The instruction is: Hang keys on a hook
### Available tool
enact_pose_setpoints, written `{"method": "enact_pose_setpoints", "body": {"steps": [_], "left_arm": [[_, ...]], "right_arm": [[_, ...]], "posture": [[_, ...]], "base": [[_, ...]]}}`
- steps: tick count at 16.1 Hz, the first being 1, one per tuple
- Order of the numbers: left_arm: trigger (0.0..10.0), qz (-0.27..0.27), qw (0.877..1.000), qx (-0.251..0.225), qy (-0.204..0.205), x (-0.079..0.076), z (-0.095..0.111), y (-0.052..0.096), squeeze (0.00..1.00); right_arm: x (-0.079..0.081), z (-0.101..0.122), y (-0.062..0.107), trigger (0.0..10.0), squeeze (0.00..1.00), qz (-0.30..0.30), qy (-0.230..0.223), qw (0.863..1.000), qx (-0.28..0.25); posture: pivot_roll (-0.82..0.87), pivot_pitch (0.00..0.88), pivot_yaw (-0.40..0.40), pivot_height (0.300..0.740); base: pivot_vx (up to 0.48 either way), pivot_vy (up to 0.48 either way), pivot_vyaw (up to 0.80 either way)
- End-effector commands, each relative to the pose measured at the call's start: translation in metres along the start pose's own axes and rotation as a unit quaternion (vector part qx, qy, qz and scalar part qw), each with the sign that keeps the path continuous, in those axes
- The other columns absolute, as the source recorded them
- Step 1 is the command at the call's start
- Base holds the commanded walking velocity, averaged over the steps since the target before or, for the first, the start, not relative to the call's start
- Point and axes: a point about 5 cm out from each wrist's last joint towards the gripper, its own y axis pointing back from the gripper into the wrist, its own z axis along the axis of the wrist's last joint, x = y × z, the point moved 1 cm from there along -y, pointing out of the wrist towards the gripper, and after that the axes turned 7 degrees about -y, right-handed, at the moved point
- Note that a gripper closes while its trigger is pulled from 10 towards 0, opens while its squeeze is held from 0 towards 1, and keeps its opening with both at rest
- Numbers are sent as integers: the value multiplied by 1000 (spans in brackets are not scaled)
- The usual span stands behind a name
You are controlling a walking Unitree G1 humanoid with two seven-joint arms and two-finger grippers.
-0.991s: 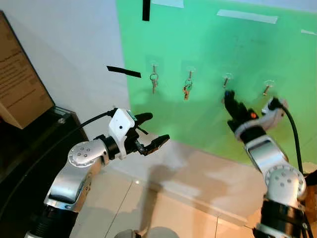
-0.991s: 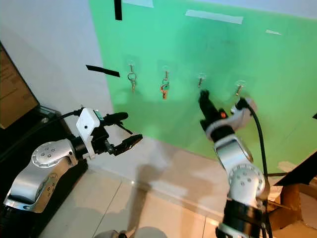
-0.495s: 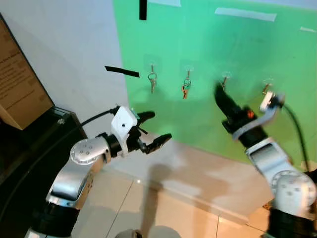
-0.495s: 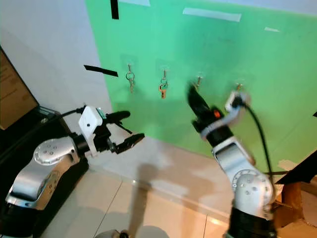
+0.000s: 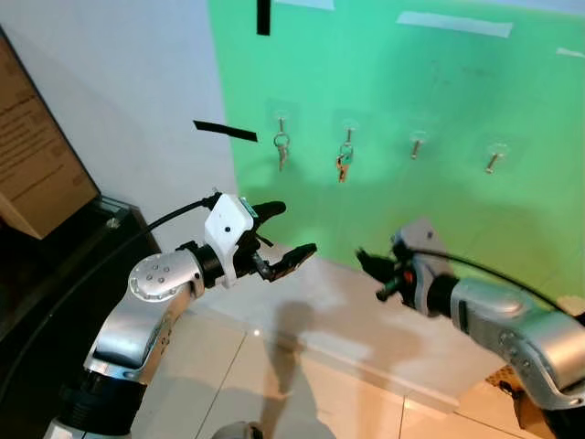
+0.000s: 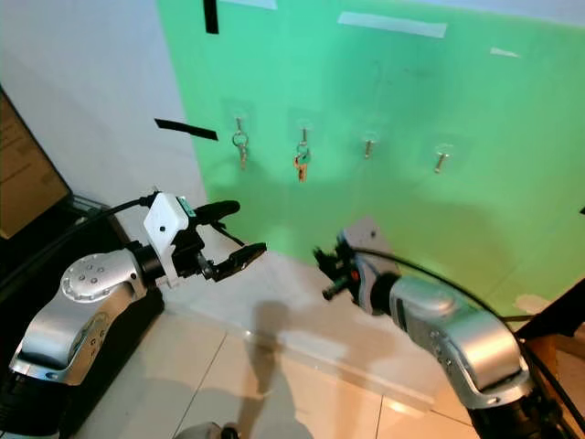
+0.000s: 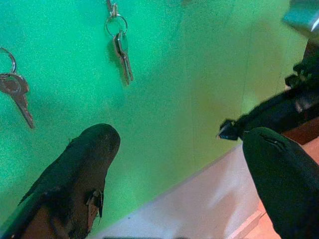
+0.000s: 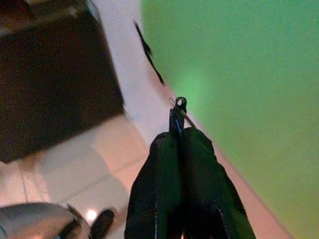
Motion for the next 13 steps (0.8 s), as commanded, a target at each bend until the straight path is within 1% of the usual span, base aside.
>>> {"method": "enact_pose_setpoints", "body": {"steps": [1,2,3,4,5,6,7,8,9,10,11,12,13], "left_arm": [[10000,1,1000,9,-5,0,-2,2,0],[10000,-7,1000,11,-8,-1,-3,3,0],[10000,-15,1000,13,-10,-2,-3,3,0],[10000,-24,1000,15,-13,-3,-3,3,0],[10000,-29,999,14,-19,-3,-2,3,0],[10000,-39,999,-2,-35,-2,5,0,0],[10000,-51,997,-20,-48,-2,14,-2,0],[10000,-54,997,-25,-55,-2,17,-3,0],[10000,-49,996,-34,-74,0,22,-8,0],[10000,-44,995,-39,-75,2,24,-10,0],[10000,-38,996,-56,-65,4,28,-14,0],[10000,-26,994,-103,-17,6,36,-19,0],[10000,-21,992,-123,8,6,38,-21,0]], "right_arm": [[4,10,3,10000,0,22,-7,999,-30],[6,34,8,10000,0,51,-31,992,-109],[9,50,14,10000,0,75,-45,984,-157],[12,63,20,10000,0,98,-52,975,-193],[15,72,25,10000,0,117,-51,968,-216],[20,83,33,10000,0,149,-40,960,-234],[23,87,36,10000,0,166,-30,957,-234],[23,88,37,10000,0,169,-28,957,-234],[23,91,38,10000,0,176,-28,955,-238],[24,92,38,10000,0,179,-27,954,-238],[24,92,39,10000,0,182,-29,953,-240],[27,94,39,10000,0,189,-33,951,-242],[29,94,40,10000,0,194,-33,950,-242]], "posture": [[-35,0,31,740],[-30,0,29,740],[-30,0,29,740],[-30,0,29,740],[-30,0,29,740],[-40,0,39,740],[-40,0,39,740],[-44,0,39,740],[-44,0,39,740],[-44,0,38,740],[-44,0,38,740],[-54,0,41,740],[-54,0,41,740]], "base": [[0,0,0],[0,0,0],[0,0,0],[0,0,0],[0,0,0],[0,0,0],[0,0,0],[0,0,0],[0,0,0],[0,0,0],[0,0,0],[0,0,0],[0,0,0]]}}
